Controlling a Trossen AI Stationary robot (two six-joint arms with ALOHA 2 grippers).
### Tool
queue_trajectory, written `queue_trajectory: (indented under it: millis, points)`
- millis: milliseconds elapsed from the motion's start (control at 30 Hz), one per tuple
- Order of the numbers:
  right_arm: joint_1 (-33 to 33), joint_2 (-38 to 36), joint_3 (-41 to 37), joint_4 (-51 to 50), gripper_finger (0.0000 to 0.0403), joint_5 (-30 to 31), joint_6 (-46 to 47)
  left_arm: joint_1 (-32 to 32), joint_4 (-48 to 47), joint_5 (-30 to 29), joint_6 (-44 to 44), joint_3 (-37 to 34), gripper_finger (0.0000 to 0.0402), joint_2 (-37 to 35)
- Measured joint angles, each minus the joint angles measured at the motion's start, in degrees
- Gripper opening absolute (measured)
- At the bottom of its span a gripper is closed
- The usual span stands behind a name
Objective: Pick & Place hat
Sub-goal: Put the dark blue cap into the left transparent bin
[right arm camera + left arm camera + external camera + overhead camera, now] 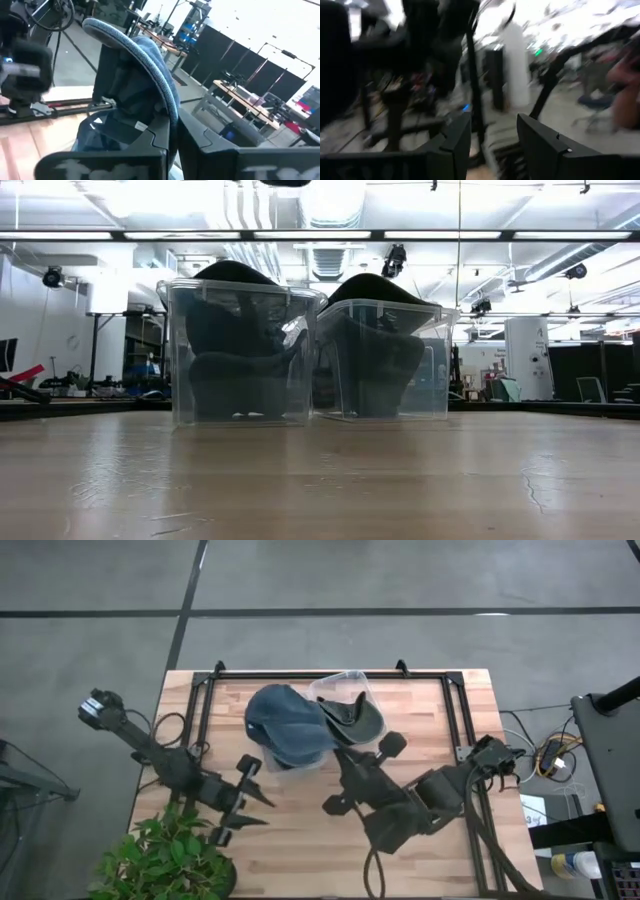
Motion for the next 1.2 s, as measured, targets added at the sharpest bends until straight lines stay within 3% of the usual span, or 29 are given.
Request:
queue_trajectory:
  millis: [133,300,400,567,667,800,967,1100,1200]
  points:
    - [-1.13,-0.44,-0.15,4.69,0.001,-2.28,-5.97,0.38,-1.62,-5.0,2.23,-0.92,0.0153,1.23]
    - [-3.34,-1.47,-0.07,17.73,0.001,-13.08,-15.36,2.31,-1.52,-13.4,3.4,-1.78,0.0153,3.55]
    - [-3.87,-1.35,-0.09,24.52,0.0009,-13.93,-23.57,3.13,-1.67,-16.6,1.13,-2.58,0.0153,4.59]
    - [-4.42,-1.97,-0.09,31.73,0.0009,-19.81,-30.55,3.38,5.54,-15.89,0.8,-5.9,0.0153,5.32]
    - [-5.12,-2.91,-0.09,32.79,0.0009,-22.33,-31.53,3.44,14.31,-10.82,2.23,-9.75,0.0153,5.28]
    - [-6.17,-3.96,-0.15,31.66,0.0009,-24.37,-30.79,3.38,31.27,-3.94,2.34,-17.41,0.0153,5.28]
    - [-8.21,-4.44,-0.2,31.85,0.0009,-28.75,-29.22,6.13,54.94,-4.69,3.59,-26.26,0.0153,5.46]
    - [-10.56,-4.13,-0.2,33.0,0.0009,-38.44,-23.69,9.76,54.48,-8.48,1.82,-26.59,0.0153,3.33]
    - [-11.79,-2.86,-0.2,33.86,0.0009,-39.51,-23.32,11.12,54.11,-7.07,0.95,-26.6,0.0153,3.4]
